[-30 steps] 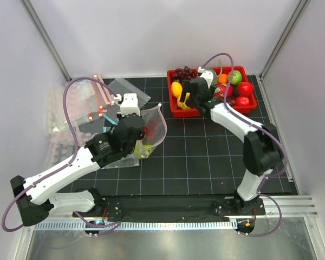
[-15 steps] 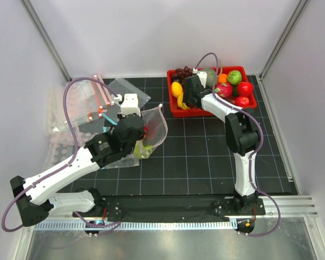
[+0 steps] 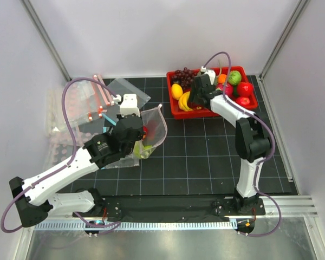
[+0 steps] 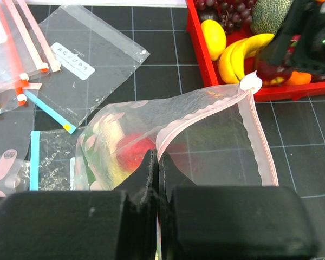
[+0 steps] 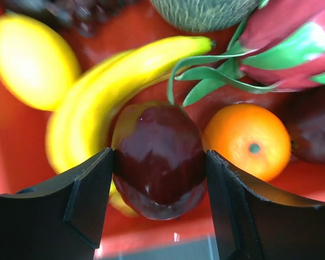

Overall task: Place the food in the zip-top bag and seal the zipper
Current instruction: Pick up the fake fruit from the bin.

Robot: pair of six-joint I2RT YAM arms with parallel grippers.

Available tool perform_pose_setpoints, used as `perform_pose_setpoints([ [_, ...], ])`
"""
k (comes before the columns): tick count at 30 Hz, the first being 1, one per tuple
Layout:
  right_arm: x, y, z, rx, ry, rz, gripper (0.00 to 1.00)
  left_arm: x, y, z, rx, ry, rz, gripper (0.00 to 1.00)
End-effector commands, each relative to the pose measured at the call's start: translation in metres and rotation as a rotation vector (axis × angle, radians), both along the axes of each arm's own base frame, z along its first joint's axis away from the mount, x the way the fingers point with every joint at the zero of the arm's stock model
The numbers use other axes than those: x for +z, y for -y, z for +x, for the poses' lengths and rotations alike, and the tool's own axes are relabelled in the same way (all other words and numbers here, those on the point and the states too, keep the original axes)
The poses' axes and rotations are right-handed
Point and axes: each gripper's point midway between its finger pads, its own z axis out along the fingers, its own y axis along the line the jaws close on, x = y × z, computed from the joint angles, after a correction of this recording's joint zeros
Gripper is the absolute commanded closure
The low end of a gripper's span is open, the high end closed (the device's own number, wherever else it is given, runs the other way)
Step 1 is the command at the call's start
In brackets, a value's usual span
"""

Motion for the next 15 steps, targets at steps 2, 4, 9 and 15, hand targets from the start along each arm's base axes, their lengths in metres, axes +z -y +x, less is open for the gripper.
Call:
perform_pose_setpoints([
  [2,0.104,-0.006,-0.027,0.052,0.190,0.133,0.64,0.014,0.004,0.003,0.005,0.036,-0.068,1.00],
  [4,0.108,-0.013,-0.043,0.072,0.203,0.181,0.65,0.014,0.004,0.003,0.005,0.035,-0.068,1.00],
  [9,0.153,-0.041,-0.087,0.205,0.284,0.336,0.68,0.010,0.006,0.005,0.010,0.033,-0.058,1.00],
  [15,0.192,-0.082,-0.167,0.403,0.394,0.400,0.69,-0.004,0.023,0.009,-0.030,-0.003,-0.043,1.00],
])
